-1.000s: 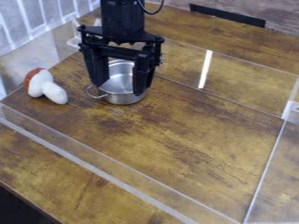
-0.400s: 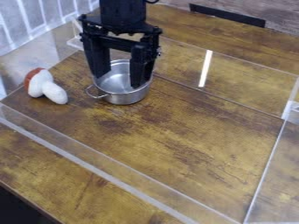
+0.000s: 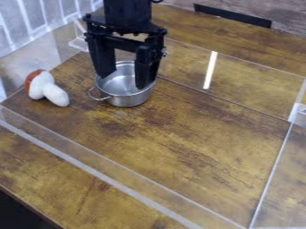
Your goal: Move the green spoon to the left
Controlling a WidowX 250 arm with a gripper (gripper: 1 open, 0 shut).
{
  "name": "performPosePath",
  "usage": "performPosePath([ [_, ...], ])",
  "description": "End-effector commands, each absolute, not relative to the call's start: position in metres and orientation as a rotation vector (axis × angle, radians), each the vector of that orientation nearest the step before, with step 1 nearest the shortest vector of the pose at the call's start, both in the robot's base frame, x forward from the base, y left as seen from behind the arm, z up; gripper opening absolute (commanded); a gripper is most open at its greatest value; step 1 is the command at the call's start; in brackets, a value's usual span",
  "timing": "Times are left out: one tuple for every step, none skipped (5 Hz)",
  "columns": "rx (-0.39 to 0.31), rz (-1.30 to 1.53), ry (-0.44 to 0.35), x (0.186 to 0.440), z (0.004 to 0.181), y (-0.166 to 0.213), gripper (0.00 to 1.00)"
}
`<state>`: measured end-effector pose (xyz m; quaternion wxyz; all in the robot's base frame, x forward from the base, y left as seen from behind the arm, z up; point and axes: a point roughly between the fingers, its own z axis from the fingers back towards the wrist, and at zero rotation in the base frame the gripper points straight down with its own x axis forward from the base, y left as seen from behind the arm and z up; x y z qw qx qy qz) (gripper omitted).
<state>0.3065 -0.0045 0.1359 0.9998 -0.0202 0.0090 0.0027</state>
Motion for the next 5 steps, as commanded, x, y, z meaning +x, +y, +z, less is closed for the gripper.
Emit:
performPosePath([
  [-0.029,0.003,-0.017,0.313,0.130,-0.003,1.00],
  [-0.019,0.022,-0.011,0.316,0.117,0.003,1.00],
  [-0.014,-0.015,-0.021,0.317,0.132,0.016,1.00],
  [-0.017,0.019,-0.035,0.335,0.137,0.023,1.00],
  [-0.020,0.046,-0.052,0.353,0.135,0.033,1.00],
])
